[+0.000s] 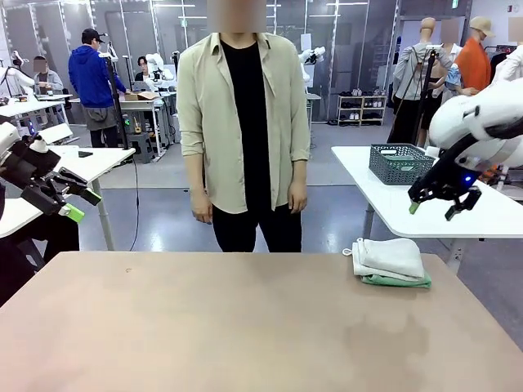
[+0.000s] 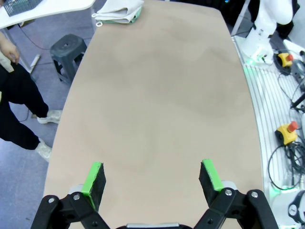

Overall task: Fold the towels and place them in the basket.
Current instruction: Stack the folded Towel with hook on the right side of the table.

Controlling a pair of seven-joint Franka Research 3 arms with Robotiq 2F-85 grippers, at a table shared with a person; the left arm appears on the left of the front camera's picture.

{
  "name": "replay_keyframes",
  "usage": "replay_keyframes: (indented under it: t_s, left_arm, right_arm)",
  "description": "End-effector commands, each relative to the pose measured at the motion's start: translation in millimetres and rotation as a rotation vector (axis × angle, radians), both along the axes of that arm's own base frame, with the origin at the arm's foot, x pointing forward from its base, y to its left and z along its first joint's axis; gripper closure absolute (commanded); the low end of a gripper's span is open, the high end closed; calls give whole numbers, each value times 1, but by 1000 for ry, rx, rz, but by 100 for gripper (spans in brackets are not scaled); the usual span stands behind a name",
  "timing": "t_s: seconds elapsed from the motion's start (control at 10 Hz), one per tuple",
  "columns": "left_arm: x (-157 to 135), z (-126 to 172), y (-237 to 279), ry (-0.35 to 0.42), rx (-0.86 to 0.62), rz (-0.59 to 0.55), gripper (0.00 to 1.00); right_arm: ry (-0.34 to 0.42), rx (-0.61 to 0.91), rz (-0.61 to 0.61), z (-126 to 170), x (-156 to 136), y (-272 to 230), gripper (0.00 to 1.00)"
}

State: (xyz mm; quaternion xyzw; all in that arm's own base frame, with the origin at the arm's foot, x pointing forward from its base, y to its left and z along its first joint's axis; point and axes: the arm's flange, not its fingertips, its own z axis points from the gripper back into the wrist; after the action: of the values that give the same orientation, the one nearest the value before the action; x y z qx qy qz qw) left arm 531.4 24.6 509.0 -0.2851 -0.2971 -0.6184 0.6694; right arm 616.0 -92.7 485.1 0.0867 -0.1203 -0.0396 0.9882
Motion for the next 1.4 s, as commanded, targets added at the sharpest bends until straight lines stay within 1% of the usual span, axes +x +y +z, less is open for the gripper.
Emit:
replay_keyframes:
  t_s: [0.0,0.2,0.4,0.5,0.6,0.8,0.9,1.0,1.1,1.2,1.3]
  left_arm:
    - [-1,1,0,-5,4,1,0]
    - [-1,1,0,-5,4,1,0]
    - [-1,1,0,-5,4,1,0]
    - [-1,1,0,-5,4,1,0]
    - [-1,1,0,-5,4,1,0]
    - [-1,1,0,-5,4,1,0]
    - [-1,1,0,-5,4,1,0]
    - [-1,1,0,-5,4,1,0]
    - [-1,1,0,-5,4,1,0]
    - [-1,1,0,-5,4,1,0]
    - [-1,1,0,-5,4,1,0]
  right_arm:
    - [49,-70,6,39,-52,2,0]
    - [24,-83,56,79,-99,-1,0]
    - [6,-62,77,114,-136,1,0]
    - [-5,-16,100,133,-154,4,0]
    - [-18,6,95,151,-168,6,0]
    - [-19,-13,98,179,-196,11,0]
    - [-9,-17,99,188,-206,13,0]
    - [0,-21,103,192,-210,15,0]
    - [1,-19,122,192,-210,17,0]
    - [-18,-20,92,194,-210,14,0]
    - [-18,-20,92,194,-210,14,0]
